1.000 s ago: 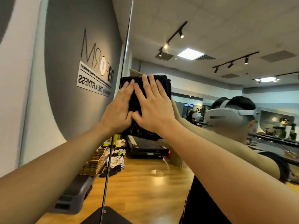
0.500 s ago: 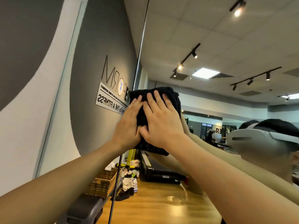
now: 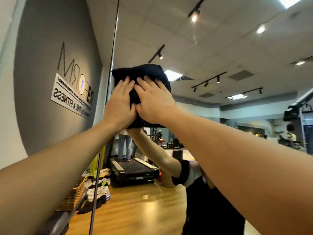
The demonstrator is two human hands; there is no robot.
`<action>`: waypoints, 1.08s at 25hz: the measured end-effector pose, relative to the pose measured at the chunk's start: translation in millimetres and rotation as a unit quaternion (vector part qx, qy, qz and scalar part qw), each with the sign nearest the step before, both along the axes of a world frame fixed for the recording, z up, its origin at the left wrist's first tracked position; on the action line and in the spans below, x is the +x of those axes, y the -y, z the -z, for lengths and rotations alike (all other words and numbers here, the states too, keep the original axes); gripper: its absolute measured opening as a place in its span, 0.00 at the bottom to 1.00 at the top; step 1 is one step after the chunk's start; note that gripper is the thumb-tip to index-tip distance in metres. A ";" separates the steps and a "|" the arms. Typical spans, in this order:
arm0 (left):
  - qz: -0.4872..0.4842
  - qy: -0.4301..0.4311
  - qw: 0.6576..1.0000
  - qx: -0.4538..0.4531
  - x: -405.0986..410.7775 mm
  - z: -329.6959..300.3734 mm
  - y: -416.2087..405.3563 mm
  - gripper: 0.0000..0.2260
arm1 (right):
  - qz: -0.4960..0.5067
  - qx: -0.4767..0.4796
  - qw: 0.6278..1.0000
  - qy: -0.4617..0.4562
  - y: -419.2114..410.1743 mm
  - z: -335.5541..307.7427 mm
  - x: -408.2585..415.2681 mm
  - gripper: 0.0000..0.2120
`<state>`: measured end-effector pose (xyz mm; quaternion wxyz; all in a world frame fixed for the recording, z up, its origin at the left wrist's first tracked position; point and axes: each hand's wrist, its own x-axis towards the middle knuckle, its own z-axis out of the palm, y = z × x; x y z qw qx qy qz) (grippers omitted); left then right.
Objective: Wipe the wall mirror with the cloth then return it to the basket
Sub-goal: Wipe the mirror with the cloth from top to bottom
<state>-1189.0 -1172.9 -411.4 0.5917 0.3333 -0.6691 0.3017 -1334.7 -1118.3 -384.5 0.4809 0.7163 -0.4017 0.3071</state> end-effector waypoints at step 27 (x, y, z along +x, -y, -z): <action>-0.081 0.052 0.993 0.063 -24.9 -97.9 -11.4 0.27 | 0.053 0.003 0.996 0.069 -3.7 -67.9 -11.1 0.32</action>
